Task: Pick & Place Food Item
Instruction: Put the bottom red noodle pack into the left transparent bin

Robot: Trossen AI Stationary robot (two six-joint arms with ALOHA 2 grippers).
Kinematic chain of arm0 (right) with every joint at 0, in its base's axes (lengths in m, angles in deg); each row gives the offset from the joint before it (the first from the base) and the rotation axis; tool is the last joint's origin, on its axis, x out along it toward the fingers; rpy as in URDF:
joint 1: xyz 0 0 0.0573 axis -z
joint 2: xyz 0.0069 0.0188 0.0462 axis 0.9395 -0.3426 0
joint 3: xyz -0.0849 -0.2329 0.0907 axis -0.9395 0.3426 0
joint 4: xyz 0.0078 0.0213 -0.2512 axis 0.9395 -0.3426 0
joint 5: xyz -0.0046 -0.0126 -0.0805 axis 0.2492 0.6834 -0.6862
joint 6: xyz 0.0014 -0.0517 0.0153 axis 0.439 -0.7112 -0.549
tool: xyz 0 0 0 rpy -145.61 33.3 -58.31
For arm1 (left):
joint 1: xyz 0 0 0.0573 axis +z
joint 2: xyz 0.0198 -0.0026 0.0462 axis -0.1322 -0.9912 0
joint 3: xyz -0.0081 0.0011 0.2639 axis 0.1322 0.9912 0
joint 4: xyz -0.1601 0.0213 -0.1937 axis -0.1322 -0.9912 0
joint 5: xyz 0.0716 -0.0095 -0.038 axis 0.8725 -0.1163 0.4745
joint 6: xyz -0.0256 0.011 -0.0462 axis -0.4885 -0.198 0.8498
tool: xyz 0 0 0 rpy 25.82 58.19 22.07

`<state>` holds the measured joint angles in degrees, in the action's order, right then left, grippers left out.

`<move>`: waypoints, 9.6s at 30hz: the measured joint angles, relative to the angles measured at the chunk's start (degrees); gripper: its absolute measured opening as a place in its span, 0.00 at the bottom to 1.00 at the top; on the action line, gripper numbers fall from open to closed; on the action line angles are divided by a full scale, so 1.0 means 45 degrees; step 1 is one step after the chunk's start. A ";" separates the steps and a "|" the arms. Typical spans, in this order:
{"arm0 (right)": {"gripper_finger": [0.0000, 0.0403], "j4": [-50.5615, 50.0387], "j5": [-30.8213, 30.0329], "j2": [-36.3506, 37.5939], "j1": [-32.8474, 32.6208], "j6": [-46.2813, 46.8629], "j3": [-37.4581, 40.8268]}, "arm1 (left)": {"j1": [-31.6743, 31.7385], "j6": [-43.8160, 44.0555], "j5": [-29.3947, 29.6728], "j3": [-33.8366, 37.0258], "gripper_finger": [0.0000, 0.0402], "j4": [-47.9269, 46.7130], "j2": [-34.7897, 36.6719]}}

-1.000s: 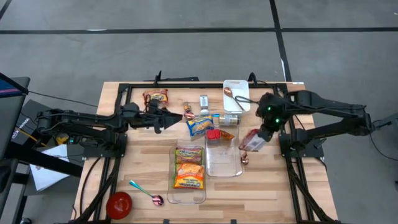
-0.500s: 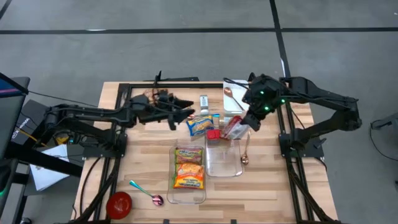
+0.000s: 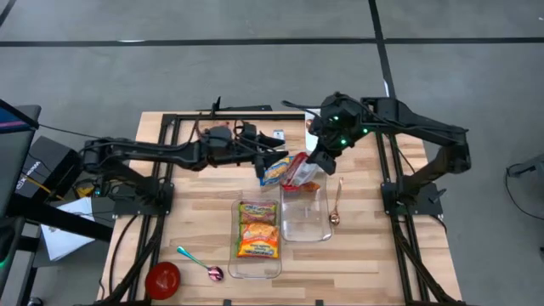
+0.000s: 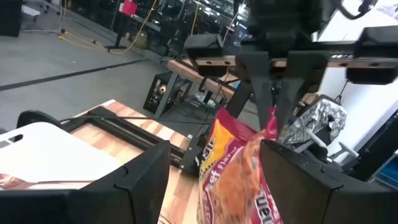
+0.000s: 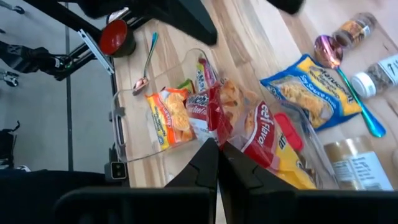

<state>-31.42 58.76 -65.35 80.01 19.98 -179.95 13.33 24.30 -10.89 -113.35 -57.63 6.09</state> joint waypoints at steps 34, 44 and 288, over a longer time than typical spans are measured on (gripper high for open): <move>0.00 0.0083 0.0449 0.0237 -0.0061 -0.1516 -0.0105 | 0.0411 0.0699 -0.2723 -0.1276 0.60 -0.0047 -0.0926; 0.00 0.0467 0.1782 0.1091 -0.0428 -0.6105 -0.0105 | 0.1184 0.1806 -0.5781 -0.1263 0.60 0.0372 -0.0485; 0.43 -0.4469 0.4566 0.0760 0.0131 -1.0338 -0.0110 | -0.4570 0.3959 -0.6065 -0.0491 0.23 -0.8720 -0.1369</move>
<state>-51.53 79.31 -61.93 80.60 -26.55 -180.44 -7.23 42.11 -38.19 -115.56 -96.87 -0.07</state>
